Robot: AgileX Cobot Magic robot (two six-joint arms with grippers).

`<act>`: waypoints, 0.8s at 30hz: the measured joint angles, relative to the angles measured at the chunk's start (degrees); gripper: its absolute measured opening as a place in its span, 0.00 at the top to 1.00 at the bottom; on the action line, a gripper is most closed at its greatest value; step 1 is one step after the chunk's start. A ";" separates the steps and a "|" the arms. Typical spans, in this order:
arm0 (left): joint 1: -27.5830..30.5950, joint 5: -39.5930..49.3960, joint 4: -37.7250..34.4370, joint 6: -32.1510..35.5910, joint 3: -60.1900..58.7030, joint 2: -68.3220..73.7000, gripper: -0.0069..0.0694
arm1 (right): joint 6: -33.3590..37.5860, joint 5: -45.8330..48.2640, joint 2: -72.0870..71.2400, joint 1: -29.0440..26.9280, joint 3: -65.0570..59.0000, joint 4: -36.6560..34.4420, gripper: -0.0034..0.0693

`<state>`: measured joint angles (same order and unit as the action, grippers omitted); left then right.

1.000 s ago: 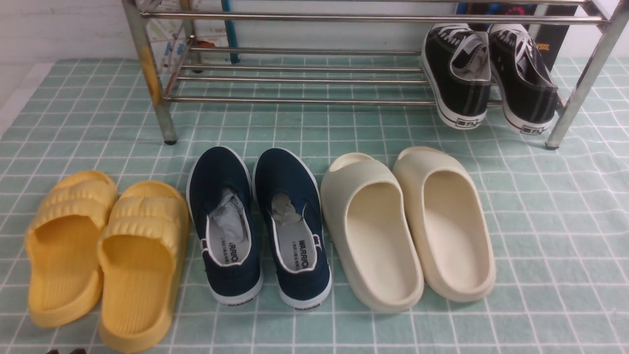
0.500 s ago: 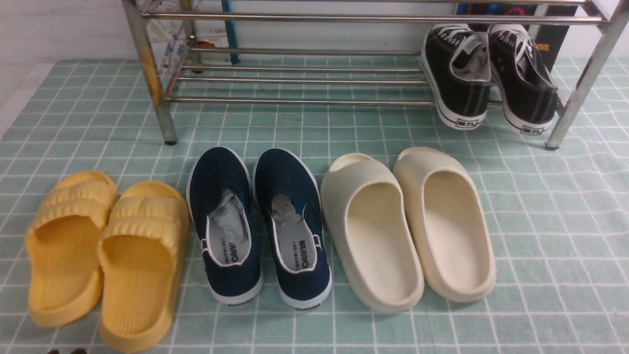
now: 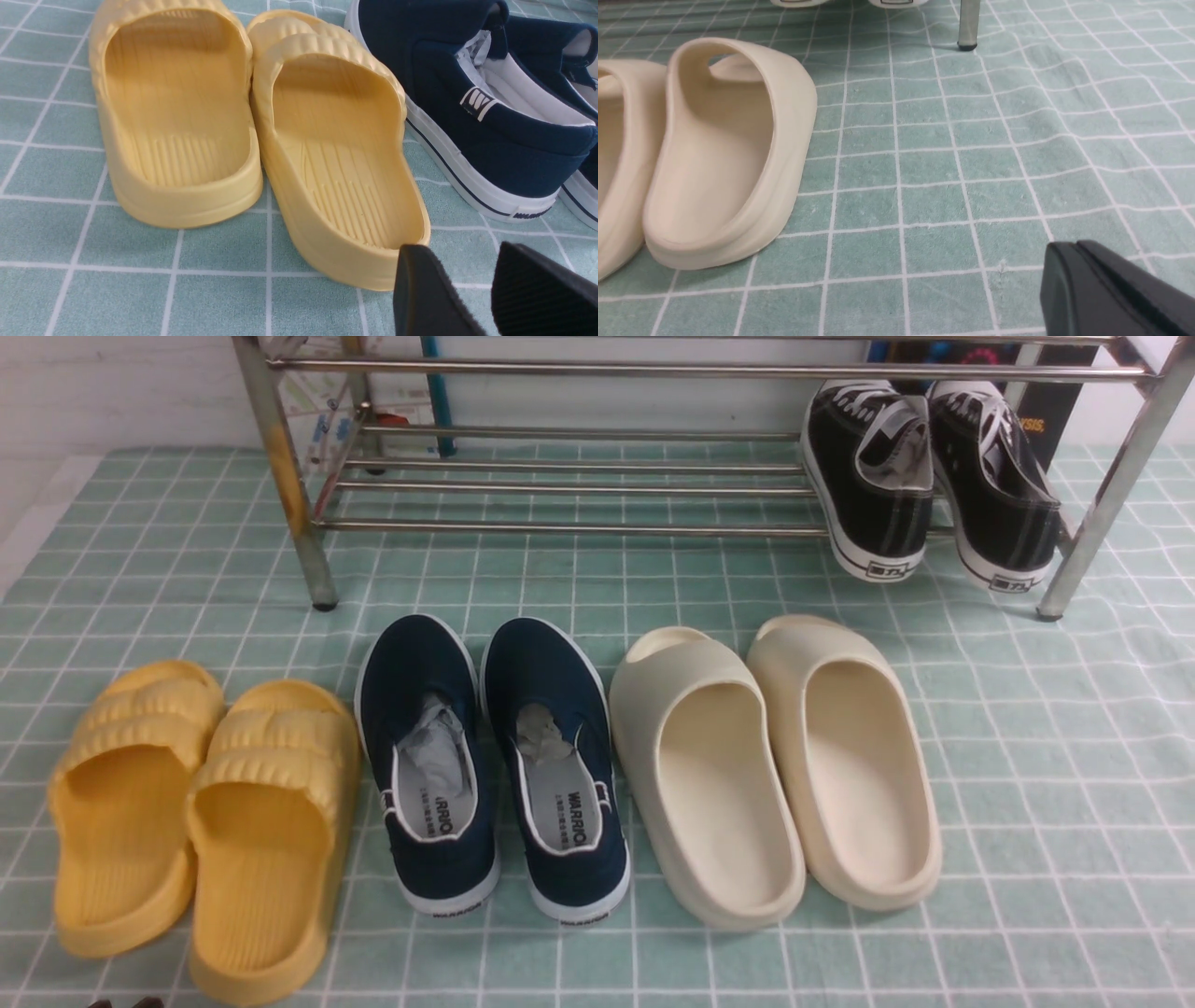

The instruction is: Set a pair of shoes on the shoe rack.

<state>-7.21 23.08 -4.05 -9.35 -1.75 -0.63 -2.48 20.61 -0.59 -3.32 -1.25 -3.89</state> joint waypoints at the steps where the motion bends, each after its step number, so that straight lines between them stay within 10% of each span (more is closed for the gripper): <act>1: 0.00 0.00 0.00 0.00 0.00 0.00 0.60 | 0.00 0.65 0.00 0.00 0.14 -0.69 0.94; 24: 0.00 -0.05 0.00 0.00 0.00 0.00 0.60 | 0.00 1.78 0.00 0.00 0.33 -2.23 0.92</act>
<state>-7.21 23.02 -4.05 -9.35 -1.75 -0.63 -2.48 22.39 -0.59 -3.32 -0.92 -6.12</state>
